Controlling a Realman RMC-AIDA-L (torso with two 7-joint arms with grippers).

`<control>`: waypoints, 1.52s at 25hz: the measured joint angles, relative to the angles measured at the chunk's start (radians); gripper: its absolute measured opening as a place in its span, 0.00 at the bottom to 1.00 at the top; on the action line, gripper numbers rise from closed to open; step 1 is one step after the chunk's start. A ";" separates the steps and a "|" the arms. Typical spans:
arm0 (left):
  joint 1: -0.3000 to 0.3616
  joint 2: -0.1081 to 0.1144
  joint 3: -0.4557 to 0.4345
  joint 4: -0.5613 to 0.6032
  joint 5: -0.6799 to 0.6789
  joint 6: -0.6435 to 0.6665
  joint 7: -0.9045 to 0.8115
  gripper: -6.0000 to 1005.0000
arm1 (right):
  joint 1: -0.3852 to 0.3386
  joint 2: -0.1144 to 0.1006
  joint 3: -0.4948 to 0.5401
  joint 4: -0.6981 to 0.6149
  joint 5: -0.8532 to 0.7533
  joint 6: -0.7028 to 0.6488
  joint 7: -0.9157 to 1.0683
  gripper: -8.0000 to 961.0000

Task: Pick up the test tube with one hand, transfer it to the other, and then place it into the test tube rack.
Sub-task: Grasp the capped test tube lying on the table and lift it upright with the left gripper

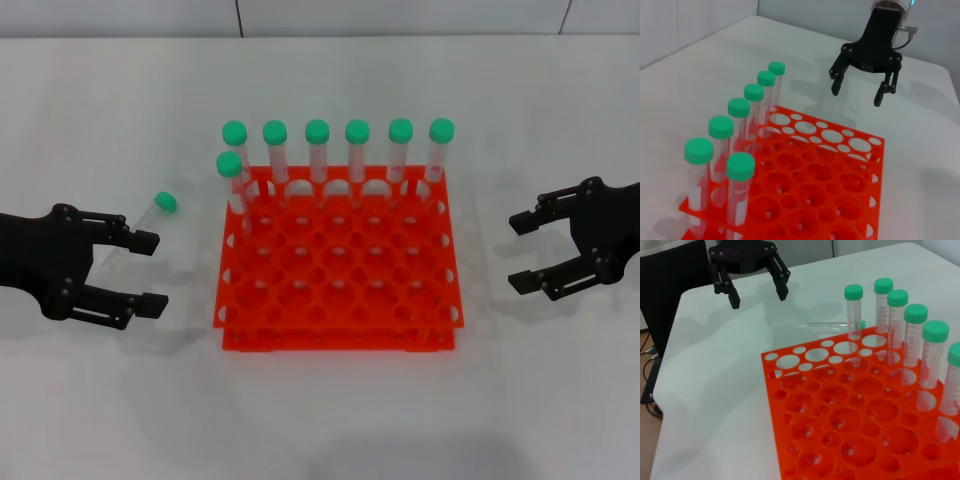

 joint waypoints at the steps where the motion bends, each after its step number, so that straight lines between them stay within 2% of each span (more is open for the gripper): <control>1: 0.000 0.000 0.001 0.000 0.000 0.000 0.000 0.79 | 0.000 0.000 0.000 0.000 0.000 0.000 0.000 0.81; 20: -0.001 0.001 0.006 0.008 0.000 0.006 -0.024 0.79 | 0.000 0.001 0.000 0.000 0.000 0.000 0.002 0.80; 29: -0.011 0.001 0.022 0.164 0.018 0.048 -0.298 0.79 | 0.002 0.003 0.000 -0.005 0.000 0.000 0.001 0.80; 32: -0.032 0.004 0.028 0.208 0.072 0.062 -0.400 0.79 | 0.000 0.008 0.000 -0.013 0.000 0.005 0.000 0.79; 38: -0.095 0.011 0.027 0.219 0.228 0.057 -0.554 0.78 | 0.005 0.017 -0.005 -0.016 -0.010 0.031 -0.001 0.79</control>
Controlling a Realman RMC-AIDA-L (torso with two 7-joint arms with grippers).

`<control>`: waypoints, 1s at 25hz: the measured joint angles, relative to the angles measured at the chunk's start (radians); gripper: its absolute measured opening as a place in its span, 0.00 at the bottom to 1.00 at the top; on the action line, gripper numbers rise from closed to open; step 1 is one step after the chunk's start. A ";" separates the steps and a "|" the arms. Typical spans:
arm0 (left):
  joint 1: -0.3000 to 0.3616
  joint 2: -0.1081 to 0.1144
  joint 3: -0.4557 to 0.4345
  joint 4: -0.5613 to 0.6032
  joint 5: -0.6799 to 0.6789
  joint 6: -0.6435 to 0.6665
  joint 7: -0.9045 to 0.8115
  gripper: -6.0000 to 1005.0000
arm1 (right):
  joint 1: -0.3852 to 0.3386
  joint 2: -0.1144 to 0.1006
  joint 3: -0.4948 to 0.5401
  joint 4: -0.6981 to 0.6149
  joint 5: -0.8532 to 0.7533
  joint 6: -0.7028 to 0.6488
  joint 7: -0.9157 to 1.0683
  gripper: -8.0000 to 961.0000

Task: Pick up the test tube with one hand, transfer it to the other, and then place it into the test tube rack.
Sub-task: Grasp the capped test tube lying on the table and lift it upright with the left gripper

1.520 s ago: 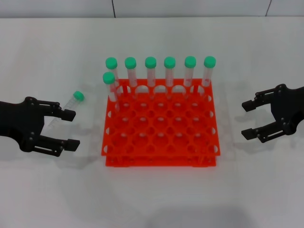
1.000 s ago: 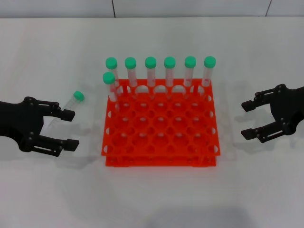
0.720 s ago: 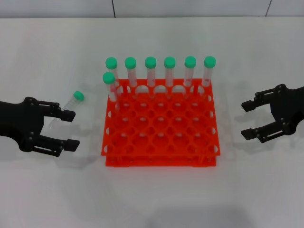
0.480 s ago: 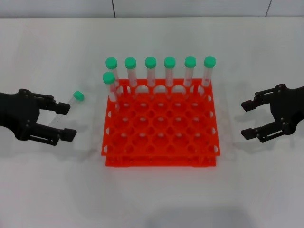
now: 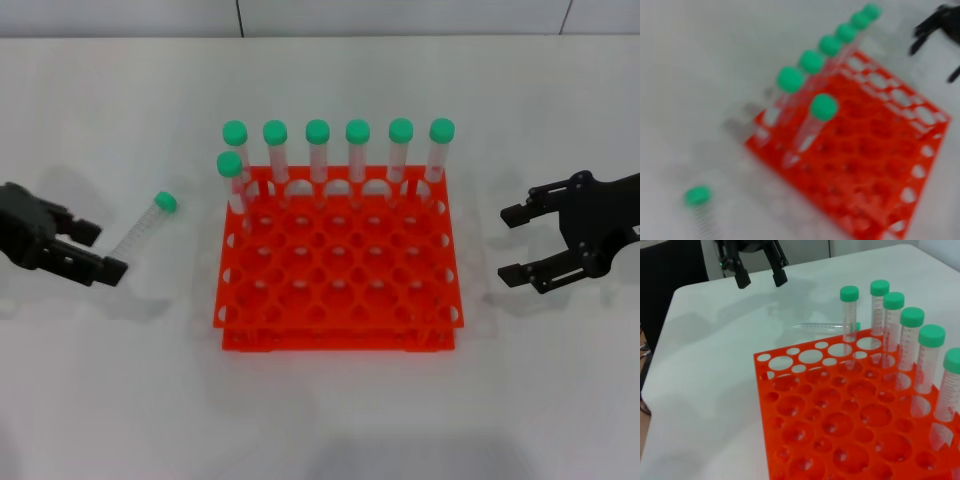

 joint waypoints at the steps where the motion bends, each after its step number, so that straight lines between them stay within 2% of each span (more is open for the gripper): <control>1: -0.006 0.000 -0.002 0.000 0.022 -0.006 -0.013 0.78 | 0.002 0.002 -0.003 -0.001 -0.001 0.003 0.000 0.79; 5: -0.018 -0.005 -0.005 0.001 0.096 -0.062 -0.056 0.78 | 0.010 0.018 -0.006 -0.012 -0.009 0.008 0.001 0.79; 6: -0.020 -0.016 0.000 0.001 0.149 -0.120 -0.081 0.78 | 0.011 0.019 -0.006 -0.012 -0.009 0.008 0.002 0.79; 7: -0.020 -0.020 0.002 0.000 0.159 -0.129 -0.083 0.78 | 0.012 0.020 -0.005 -0.013 -0.010 0.009 0.006 0.79; 8: -0.021 -0.034 0.005 0.000 0.190 -0.154 -0.086 0.78 | 0.013 0.021 -0.005 -0.013 -0.012 0.010 0.009 0.79; 9: -0.021 -0.034 0.005 0.000 0.190 -0.154 -0.086 0.78 | 0.013 0.021 -0.005 -0.013 -0.013 0.014 0.011 0.78; 16: -0.025 -0.075 0.007 -0.013 0.293 -0.246 -0.092 0.78 | 0.014 0.027 -0.005 -0.014 -0.015 0.032 0.012 0.78; 19: -0.026 -0.083 0.008 -0.033 0.305 -0.282 -0.089 0.78 | 0.015 0.033 -0.006 -0.014 -0.015 0.040 0.008 0.78; 25: -0.047 -0.086 0.012 -0.118 0.307 -0.362 -0.081 0.78 | 0.020 0.041 -0.010 -0.014 -0.017 0.053 0.004 0.77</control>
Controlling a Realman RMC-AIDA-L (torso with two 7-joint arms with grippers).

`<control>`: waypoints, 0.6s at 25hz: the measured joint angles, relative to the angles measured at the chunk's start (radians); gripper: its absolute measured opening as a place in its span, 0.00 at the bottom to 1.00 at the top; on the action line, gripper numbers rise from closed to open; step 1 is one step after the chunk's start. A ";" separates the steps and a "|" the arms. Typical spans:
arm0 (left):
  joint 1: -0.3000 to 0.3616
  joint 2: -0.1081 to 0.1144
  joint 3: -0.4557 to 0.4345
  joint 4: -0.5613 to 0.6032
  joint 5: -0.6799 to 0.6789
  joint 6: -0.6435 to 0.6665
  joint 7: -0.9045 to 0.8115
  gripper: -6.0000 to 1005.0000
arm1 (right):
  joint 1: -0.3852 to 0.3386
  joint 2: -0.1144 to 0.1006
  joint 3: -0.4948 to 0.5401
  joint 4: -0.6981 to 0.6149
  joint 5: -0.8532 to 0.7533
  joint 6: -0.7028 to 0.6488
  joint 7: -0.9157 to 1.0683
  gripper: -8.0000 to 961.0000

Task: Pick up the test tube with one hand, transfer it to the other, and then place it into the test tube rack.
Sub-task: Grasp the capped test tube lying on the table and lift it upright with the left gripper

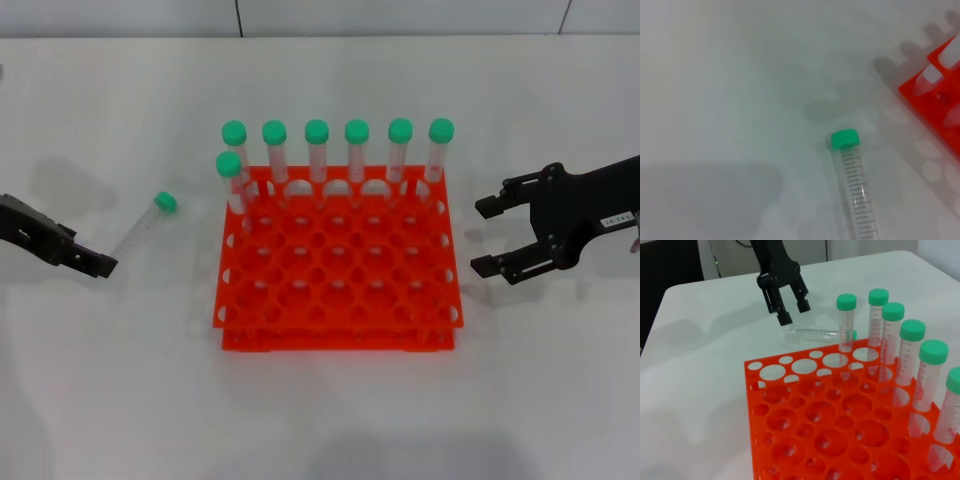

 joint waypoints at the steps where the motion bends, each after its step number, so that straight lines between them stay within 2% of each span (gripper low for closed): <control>1: -0.002 0.000 0.002 -0.008 0.000 -0.007 0.000 0.78 | 0.000 0.001 -0.002 0.000 0.000 0.000 0.001 0.77; 12: -0.016 -0.015 0.034 -0.025 0.009 -0.033 -0.035 0.77 | 0.002 0.006 -0.009 0.000 -0.010 0.002 0.001 0.77; 15: -0.019 -0.016 0.062 -0.042 0.012 -0.050 -0.058 0.67 | 0.003 0.008 -0.009 0.000 -0.013 0.002 -0.001 0.77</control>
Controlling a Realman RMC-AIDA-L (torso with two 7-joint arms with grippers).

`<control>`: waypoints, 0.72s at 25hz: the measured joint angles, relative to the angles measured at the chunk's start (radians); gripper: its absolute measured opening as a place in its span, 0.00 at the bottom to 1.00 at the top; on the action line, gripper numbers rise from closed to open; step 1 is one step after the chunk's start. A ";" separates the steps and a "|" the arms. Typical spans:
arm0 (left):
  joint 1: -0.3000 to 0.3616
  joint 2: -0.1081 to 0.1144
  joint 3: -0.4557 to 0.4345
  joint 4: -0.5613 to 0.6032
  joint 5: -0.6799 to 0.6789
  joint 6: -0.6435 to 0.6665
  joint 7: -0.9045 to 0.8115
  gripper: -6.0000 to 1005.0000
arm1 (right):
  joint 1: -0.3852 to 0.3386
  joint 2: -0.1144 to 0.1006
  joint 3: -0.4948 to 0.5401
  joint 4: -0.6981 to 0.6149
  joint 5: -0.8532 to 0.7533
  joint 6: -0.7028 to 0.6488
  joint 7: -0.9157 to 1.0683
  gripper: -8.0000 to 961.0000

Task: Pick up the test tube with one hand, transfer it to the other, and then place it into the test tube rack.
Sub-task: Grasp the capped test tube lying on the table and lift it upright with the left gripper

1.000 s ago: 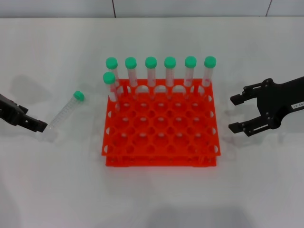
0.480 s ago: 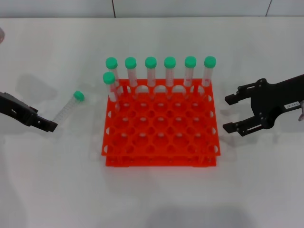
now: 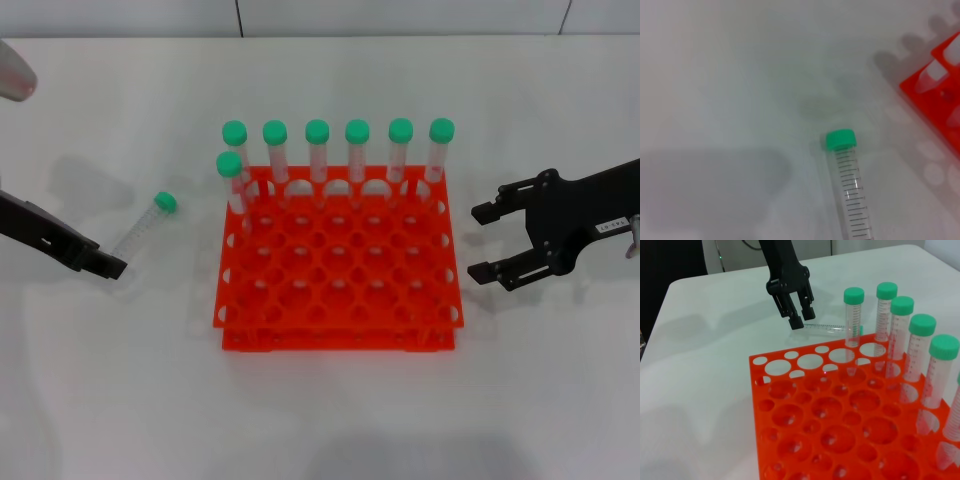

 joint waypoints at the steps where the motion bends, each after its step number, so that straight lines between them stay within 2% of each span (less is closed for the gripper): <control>1: 0.000 0.000 0.005 -0.003 0.000 -0.004 -0.005 0.64 | 0.000 0.000 -0.001 0.000 0.000 0.000 0.000 0.76; 7: 0.000 0.000 0.012 -0.007 0.001 -0.024 -0.021 0.48 | -0.001 0.001 -0.012 0.000 0.000 0.000 0.000 0.76; 18: -0.012 0.004 0.011 -0.042 0.015 -0.043 -0.031 0.48 | 0.003 0.003 -0.012 0.000 0.000 0.001 0.000 0.75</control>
